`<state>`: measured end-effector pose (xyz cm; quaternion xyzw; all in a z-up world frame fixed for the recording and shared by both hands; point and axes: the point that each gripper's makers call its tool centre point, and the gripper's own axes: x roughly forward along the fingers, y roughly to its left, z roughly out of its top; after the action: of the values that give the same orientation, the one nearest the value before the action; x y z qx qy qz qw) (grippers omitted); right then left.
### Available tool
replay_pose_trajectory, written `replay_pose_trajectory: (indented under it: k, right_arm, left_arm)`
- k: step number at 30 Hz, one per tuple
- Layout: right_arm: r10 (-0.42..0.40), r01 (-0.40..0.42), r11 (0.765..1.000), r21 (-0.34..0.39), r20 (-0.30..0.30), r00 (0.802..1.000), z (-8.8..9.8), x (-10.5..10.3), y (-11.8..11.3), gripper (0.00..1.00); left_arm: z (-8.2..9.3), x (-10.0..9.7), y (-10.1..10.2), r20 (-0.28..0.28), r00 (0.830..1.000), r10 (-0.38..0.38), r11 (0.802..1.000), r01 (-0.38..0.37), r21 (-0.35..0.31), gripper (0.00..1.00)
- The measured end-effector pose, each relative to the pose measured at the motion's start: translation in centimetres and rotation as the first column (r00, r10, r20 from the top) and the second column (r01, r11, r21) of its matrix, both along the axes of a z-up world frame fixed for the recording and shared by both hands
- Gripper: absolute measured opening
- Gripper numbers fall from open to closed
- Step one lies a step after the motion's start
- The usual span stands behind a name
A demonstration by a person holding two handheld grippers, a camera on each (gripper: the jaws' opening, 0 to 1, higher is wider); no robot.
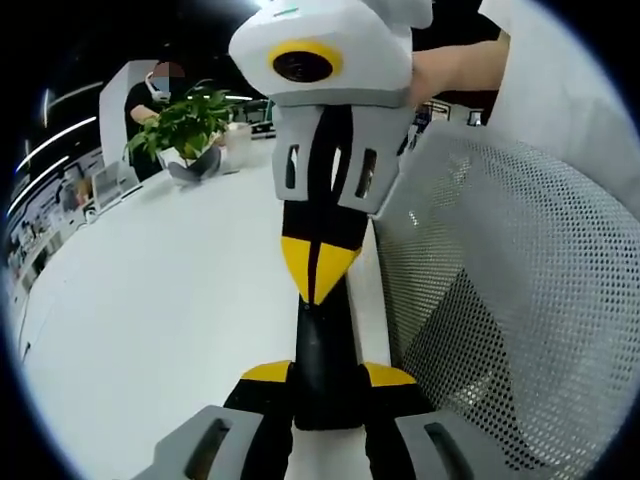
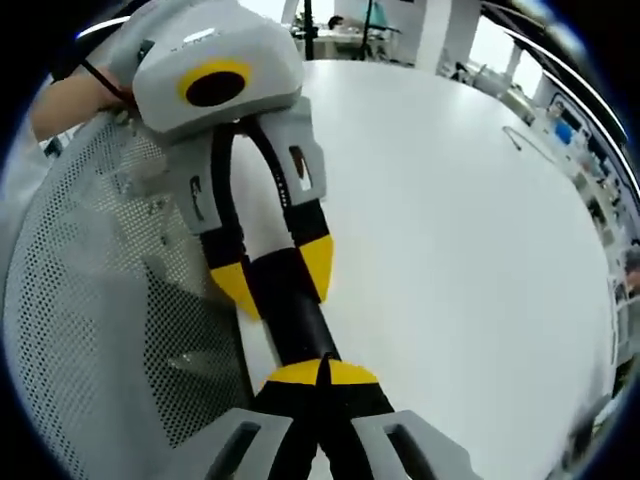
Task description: Press the specified remote control buttons in sequence, fully releasing each button before pressing the next.
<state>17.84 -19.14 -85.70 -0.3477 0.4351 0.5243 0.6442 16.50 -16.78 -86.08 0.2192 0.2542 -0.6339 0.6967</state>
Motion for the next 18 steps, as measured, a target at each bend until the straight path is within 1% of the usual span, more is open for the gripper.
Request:
replay_pose_trajectory:
  k: [5, 18]
  right_arm:
    - [-0.01, 0.01, 1.0, -0.006, -0.01, 1.0, 0.05, -0.03, -0.13, 0.0]
    - [-0.023, 0.023, 1.0, -0.019, 0.001, 1.0, 0.08, -0.05, -0.19, 0.0]
  left_arm:
    - [0.06, -0.01, -0.01, -0.001, 1.0, 0.0, 1.0, 0.0, 0.003, 0.25]
    - [0.06, -0.01, -0.07, 0.0, 1.0, -0.005, 1.0, 0.005, 0.011, 0.25]
